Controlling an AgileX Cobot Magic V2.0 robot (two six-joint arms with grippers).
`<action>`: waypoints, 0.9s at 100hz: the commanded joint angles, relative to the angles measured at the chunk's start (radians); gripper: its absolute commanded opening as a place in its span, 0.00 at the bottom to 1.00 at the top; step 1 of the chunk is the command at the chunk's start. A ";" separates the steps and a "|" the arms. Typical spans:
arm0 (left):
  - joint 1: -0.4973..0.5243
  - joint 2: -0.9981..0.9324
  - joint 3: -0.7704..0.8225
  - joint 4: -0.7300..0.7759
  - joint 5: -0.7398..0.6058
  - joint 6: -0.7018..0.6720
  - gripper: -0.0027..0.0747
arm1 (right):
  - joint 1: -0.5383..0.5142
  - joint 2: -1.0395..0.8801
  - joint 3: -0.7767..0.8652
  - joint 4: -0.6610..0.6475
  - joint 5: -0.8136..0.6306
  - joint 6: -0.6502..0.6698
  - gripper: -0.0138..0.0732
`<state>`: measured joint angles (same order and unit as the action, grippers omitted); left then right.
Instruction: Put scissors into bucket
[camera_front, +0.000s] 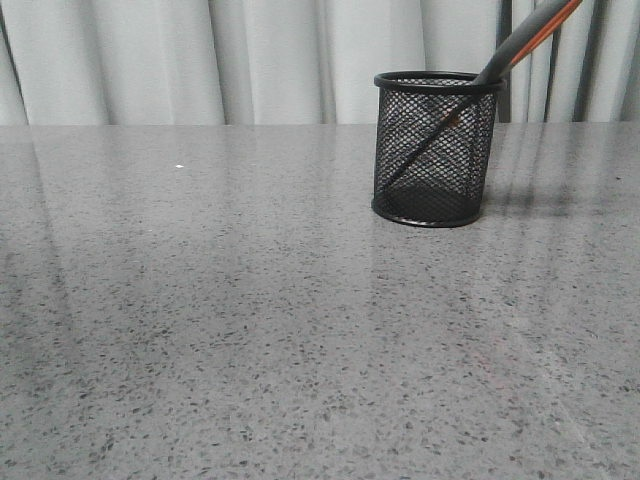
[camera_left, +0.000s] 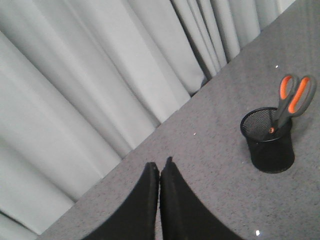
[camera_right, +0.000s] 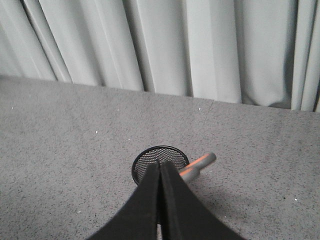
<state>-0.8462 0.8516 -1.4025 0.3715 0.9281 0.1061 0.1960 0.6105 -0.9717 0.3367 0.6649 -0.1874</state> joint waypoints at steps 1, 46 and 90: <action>0.005 -0.106 0.172 -0.015 -0.248 -0.056 0.01 | -0.003 -0.106 0.111 0.013 -0.163 0.002 0.09; 0.005 -0.669 1.055 -0.090 -0.761 -0.172 0.01 | -0.003 -0.596 0.538 0.013 -0.199 0.002 0.09; 0.005 -0.777 1.130 -0.105 -0.916 -0.172 0.01 | -0.003 -0.639 0.582 0.013 -0.170 0.002 0.09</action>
<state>-0.8462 0.0644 -0.2489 0.2766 0.0904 -0.0542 0.1960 -0.0135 -0.3677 0.3407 0.5619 -0.1874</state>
